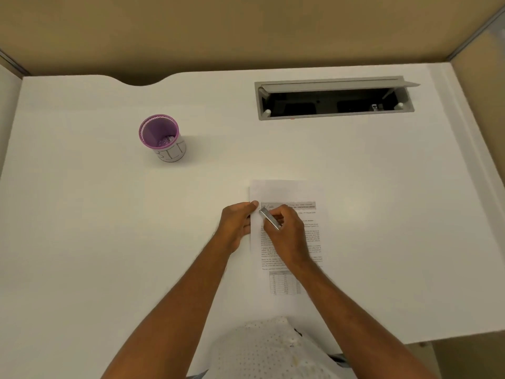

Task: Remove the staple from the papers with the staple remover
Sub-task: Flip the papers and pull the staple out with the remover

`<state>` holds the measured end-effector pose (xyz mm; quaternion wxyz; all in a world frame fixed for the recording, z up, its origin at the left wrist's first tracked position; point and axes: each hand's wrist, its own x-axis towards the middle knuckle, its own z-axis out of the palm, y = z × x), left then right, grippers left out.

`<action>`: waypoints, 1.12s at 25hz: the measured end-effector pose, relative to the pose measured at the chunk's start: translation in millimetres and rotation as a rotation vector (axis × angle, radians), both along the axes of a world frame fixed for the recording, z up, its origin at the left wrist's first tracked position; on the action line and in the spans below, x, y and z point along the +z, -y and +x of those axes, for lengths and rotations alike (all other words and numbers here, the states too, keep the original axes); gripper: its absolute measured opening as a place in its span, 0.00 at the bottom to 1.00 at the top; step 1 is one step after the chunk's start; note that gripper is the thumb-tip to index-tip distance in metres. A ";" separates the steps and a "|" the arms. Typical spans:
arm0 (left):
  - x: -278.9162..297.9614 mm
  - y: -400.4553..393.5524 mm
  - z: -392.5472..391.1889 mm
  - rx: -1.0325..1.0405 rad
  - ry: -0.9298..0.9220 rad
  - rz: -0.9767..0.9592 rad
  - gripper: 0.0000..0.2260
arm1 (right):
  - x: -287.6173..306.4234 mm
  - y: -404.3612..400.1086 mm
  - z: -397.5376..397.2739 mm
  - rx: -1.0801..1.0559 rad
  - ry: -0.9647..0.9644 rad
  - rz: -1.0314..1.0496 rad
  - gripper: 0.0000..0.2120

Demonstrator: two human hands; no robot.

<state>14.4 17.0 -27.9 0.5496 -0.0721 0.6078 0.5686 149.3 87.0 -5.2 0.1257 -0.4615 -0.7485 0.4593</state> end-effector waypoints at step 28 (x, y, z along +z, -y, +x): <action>-4.3 -5.4 7.5 0.093 -0.027 -0.088 0.11 | -4.5 -3.3 -18.7 0.005 0.177 0.044 0.15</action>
